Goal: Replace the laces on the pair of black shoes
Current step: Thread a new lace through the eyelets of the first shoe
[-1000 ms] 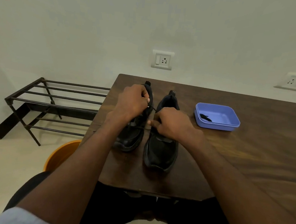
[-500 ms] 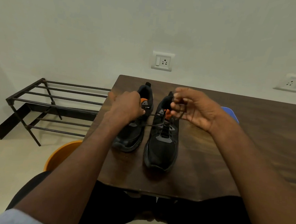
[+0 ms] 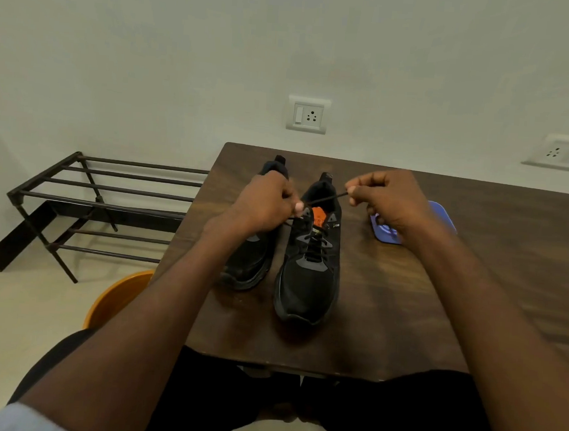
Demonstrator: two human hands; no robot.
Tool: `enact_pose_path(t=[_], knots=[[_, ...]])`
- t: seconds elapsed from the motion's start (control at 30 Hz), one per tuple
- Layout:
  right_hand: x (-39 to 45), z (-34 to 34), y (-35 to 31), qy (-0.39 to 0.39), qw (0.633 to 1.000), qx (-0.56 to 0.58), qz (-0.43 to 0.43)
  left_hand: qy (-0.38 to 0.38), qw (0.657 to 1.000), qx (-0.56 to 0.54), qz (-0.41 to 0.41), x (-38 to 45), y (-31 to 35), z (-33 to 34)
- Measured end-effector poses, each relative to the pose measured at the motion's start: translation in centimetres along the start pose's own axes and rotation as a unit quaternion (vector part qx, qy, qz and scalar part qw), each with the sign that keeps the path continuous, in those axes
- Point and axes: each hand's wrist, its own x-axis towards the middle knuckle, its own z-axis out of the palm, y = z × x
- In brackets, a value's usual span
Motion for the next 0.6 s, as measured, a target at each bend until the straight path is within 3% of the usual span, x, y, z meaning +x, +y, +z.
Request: enact_pose_path(t=[0.1,0.23,0.3,0.43,0.6], knots=[[0.2,0.1,0.7,-0.018,0.997,-0.075,-0.003,0.002,0.994,0.108,-0.011,0.2,-0.2,0.3],[-0.4,1.0,-0.4,-0.142,0.987,-0.071,-0.032,-0.034,0.993,-0.099,0.048,-0.2,0.8,0.7],[-0.4,1.3,-0.5,-0.122,0.991,-0.049,-0.037,-0.035,0.993,-0.102,0.038,-0.1,0.8,1.0],[0.6,0.9,0.7,-0.010,0.996,-0.075,-0.041,0.003,0.998,0.057,-0.009,0.2,0.1,1.1],[0.2,1.7,0.3,-0.088,0.993,-0.072,-0.042,0.000,0.992,-0.114,0.047,0.0,1.1,1.5]])
